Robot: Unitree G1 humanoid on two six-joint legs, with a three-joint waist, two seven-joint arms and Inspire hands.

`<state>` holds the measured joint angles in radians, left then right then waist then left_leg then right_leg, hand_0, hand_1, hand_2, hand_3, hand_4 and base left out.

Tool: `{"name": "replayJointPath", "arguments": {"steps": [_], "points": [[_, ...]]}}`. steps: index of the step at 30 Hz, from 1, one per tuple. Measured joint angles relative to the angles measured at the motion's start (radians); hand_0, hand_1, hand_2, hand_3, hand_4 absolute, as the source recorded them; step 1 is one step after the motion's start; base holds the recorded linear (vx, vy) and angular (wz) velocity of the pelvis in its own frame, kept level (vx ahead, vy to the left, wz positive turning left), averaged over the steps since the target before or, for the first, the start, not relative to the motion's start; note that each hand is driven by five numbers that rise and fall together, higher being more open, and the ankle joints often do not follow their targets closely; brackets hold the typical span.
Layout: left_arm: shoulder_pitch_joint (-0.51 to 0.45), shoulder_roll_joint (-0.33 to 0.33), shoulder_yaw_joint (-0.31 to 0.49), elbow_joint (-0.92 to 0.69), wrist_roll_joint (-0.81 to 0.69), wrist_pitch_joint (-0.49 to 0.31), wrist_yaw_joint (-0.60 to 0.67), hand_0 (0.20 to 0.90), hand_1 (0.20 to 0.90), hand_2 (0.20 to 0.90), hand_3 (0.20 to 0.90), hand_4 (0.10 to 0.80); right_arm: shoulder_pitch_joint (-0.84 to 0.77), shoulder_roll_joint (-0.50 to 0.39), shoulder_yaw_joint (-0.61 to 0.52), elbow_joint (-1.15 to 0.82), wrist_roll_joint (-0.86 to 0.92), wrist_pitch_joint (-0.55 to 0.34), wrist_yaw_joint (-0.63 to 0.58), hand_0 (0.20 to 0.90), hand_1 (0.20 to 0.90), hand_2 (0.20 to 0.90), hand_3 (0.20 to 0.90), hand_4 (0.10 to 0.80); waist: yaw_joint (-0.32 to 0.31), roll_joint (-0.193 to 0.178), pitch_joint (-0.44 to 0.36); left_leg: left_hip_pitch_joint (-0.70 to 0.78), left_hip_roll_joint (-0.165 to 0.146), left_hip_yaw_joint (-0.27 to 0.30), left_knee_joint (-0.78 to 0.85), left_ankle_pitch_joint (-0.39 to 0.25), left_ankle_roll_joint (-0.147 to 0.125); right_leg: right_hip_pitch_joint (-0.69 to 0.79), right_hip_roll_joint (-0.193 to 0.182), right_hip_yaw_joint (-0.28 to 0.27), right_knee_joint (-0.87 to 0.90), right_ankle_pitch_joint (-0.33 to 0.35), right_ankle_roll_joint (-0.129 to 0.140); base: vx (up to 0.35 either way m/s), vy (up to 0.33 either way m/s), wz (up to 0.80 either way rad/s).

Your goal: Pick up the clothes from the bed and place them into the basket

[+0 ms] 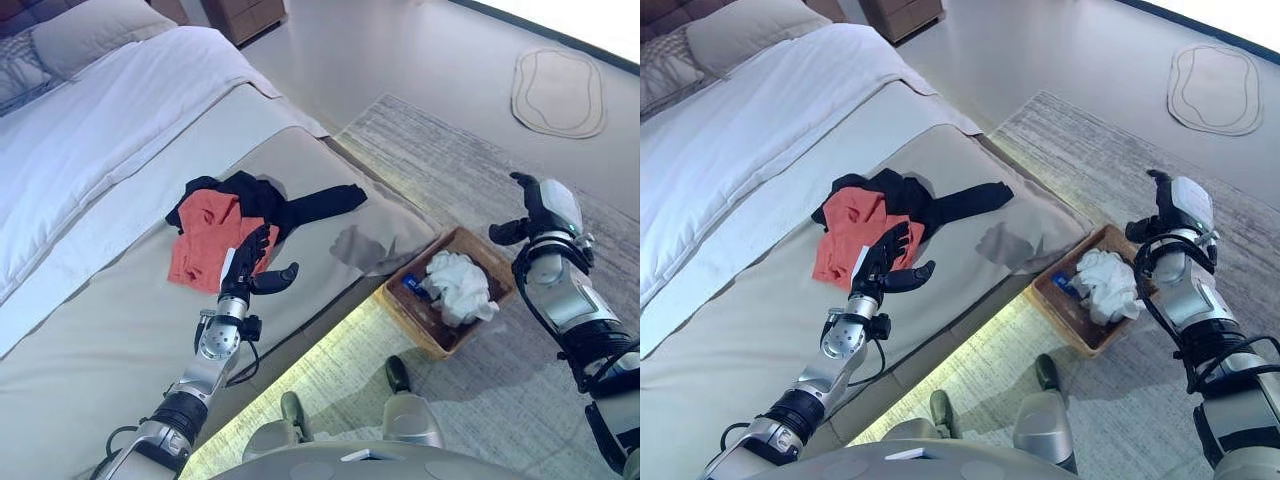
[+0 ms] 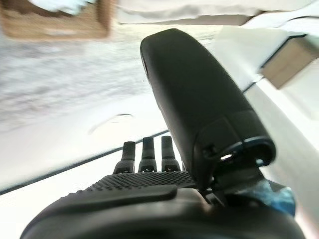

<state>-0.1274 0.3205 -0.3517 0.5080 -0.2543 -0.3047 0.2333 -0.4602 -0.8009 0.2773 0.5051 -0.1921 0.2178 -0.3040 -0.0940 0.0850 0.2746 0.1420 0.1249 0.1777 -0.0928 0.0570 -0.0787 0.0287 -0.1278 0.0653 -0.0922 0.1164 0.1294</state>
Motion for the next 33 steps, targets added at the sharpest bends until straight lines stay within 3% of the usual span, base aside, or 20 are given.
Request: {"name": "replayJointPath", "arguments": {"steps": [6, 17, 22, 27, 30, 33], "points": [[0.005, 0.003, 0.000, 0.000, 0.001, -0.003, 0.022, 0.900, 0.900, 0.900, 0.900, 0.800, -0.135, -0.005, 0.095, 0.000, -0.047, -0.003, -0.045, 0.900, 0.900, 0.900, 0.900, 0.800, 0.057, -0.014, -0.004, -0.062, -0.002, -0.099, 0.003, 0.029, 0.001, -0.001, -0.010, -0.089, 0.000, -0.002, -0.003, -0.012, -0.021, 0.44], [0.052, 0.043, 0.034, 0.025, -0.004, -0.008, 0.040, 0.900, 0.900, 0.900, 0.900, 0.800, -0.404, 0.038, 0.301, 0.071, -0.077, -0.003, -0.054, 0.900, 0.900, 0.900, 0.900, 0.800, 0.232, -0.018, -0.001, -0.212, -0.024, -0.265, 0.017, 0.086, 0.000, -0.041, -0.032, -0.247, 0.001, -0.005, -0.007, -0.034, 0.037, 0.44], [0.043, 0.060, 0.031, 0.023, -0.024, -0.051, 0.034, 0.900, 0.900, 0.900, 0.900, 0.800, -0.505, 0.071, 0.375, 0.157, -0.089, 0.006, -0.056, 0.900, 0.900, 0.900, 0.900, 0.800, 0.298, 0.001, 0.086, -0.273, -0.064, -0.319, 0.056, 0.092, 0.002, -0.068, -0.061, -0.295, 0.041, -0.024, 0.008, -0.086, 0.070, 0.35], [-0.035, 0.096, -0.017, 0.010, 0.024, -0.071, 0.041, 0.900, 0.900, 0.900, 0.900, 0.800, -0.626, 0.072, 0.451, 0.204, -0.134, 0.037, -0.052, 0.900, 0.900, 0.900, 0.900, 0.800, 0.340, 0.022, 0.225, -0.387, -0.111, -0.374, 0.125, 0.092, 0.002, -0.196, -0.122, -0.325, 0.212, -0.090, 0.015, -0.069, 0.074, 0.37], [-0.083, 0.115, -0.047, 0.006, 0.077, -0.071, 0.092, 0.900, 0.900, 0.900, 0.900, 0.800, -0.649, 0.096, 0.491, 0.250, -0.134, 0.051, -0.039, 0.900, 0.900, 0.900, 0.900, 0.800, 0.381, 0.022, 0.264, -0.438, -0.151, -0.375, 0.141, 0.099, 0.012, -0.274, -0.175, -0.326, 0.309, -0.128, 0.021, -0.043, 0.099, 0.25], [-0.102, 0.127, -0.047, 0.005, 0.096, -0.070, 0.139, 0.900, 0.900, 0.900, 0.900, 0.800, -0.650, 0.133, 0.525, 0.287, -0.134, 0.056, -0.033, 0.900, 0.900, 0.900, 0.900, 0.800, 0.406, 0.021, 0.266, -0.473, -0.172, -0.381, 0.163, 0.097, 0.017, -0.309, -0.197, -0.326, 0.344, -0.140, 0.021, 0.014, 0.049, 0.18]]}}
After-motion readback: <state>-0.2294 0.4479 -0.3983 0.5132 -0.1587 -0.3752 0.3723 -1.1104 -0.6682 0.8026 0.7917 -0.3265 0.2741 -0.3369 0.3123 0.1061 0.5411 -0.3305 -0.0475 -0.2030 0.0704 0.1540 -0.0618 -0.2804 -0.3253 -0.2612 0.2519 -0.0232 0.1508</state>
